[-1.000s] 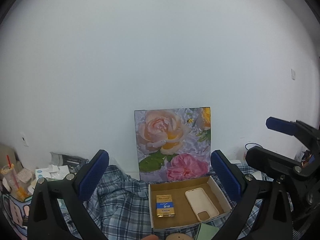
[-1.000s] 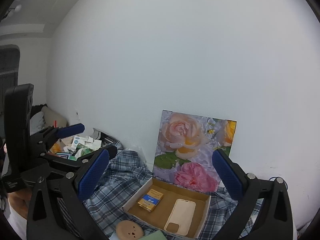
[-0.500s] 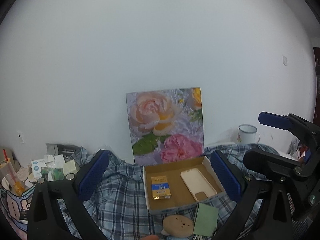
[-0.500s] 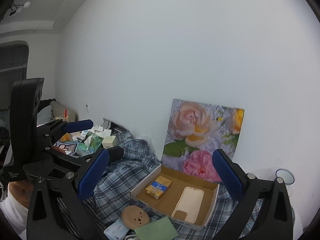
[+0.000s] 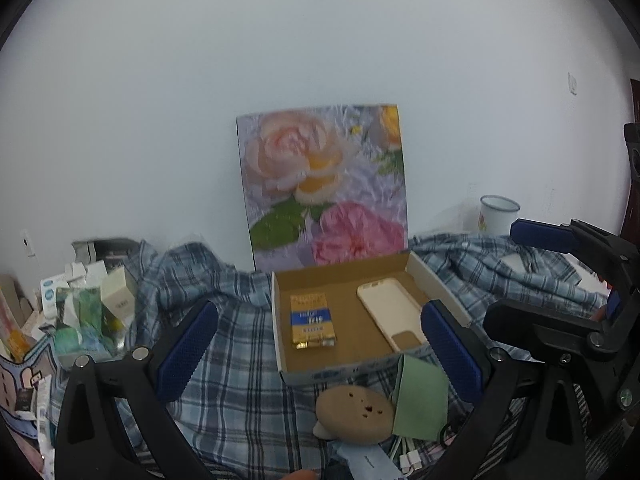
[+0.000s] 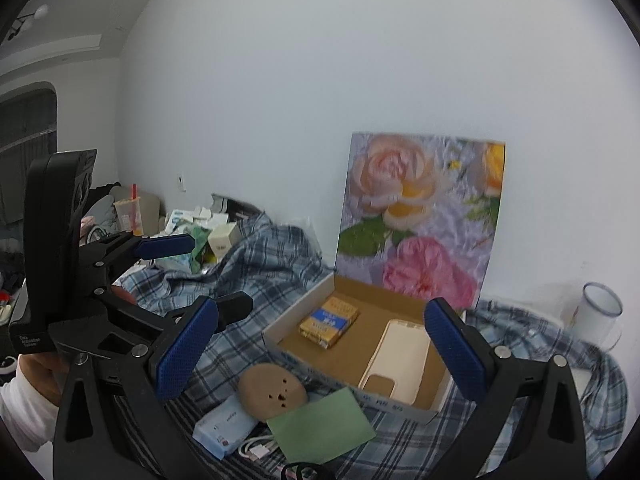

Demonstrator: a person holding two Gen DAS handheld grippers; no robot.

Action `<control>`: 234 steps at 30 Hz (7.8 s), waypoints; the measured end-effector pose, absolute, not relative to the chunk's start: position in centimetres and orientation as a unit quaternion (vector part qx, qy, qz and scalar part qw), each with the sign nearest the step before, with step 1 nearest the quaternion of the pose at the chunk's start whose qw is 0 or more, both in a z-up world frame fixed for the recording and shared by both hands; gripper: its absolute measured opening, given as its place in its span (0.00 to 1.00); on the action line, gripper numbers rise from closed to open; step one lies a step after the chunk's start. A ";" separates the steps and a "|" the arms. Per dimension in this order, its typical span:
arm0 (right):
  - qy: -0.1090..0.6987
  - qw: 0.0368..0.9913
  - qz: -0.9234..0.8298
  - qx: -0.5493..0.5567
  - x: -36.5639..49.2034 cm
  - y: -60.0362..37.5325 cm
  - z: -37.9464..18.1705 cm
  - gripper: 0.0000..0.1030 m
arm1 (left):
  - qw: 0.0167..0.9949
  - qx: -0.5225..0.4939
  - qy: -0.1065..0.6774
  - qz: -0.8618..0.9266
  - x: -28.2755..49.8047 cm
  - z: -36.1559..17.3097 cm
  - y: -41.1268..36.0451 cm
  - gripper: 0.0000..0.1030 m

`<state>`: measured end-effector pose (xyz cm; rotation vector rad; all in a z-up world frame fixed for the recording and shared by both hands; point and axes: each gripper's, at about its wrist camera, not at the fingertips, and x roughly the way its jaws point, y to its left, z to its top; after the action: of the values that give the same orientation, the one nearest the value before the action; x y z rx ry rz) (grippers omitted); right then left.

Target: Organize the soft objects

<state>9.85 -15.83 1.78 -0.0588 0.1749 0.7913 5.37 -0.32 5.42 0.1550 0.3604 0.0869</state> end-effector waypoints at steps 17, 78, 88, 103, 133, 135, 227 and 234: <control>0.149 0.892 0.423 -0.053 13.0 -14.2 -2.7 1.00 | 0.964 0.076 0.252 0.040 7.7 0.2 0.4 1.00; 0.287 0.843 0.445 -0.094 18.9 -13.6 -8.5 0.98 | 0.908 0.134 0.394 -0.054 11.3 -6.5 -0.3 0.91; 0.287 0.844 0.444 -0.093 19.0 -13.7 -8.7 0.98 | 0.914 0.130 0.377 -0.069 10.7 -6.1 -0.3 0.75; 0.234 0.865 0.441 -0.054 18.4 -15.2 -7.0 0.98 | 0.945 0.085 0.307 -0.079 9.1 -3.1 0.7 0.74; 0.084 0.915 0.394 -0.014 13.3 -16.7 -0.3 0.98 | 0.980 0.037 0.194 -0.025 5.7 3.0 2.9 0.35; 0.078 0.916 0.393 -0.008 13.0 -16.8 0.7 0.98 | 0.981 0.033 0.190 -0.024 5.5 3.6 3.2 0.35; 0.142 0.926 0.333 0.102 25.0 -16.5 5.2 0.99 | 0.982 0.025 0.186 -0.027 19.1 7.2 1.1 0.12; 0.186 0.921 0.330 0.089 27.1 -14.3 1.6 0.98 | 0.975 0.028 0.220 -0.025 20.8 3.7 1.2 0.12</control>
<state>27.14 -14.34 1.57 0.1819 0.3820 0.6770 20.78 1.24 3.67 0.0568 0.4436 -0.0498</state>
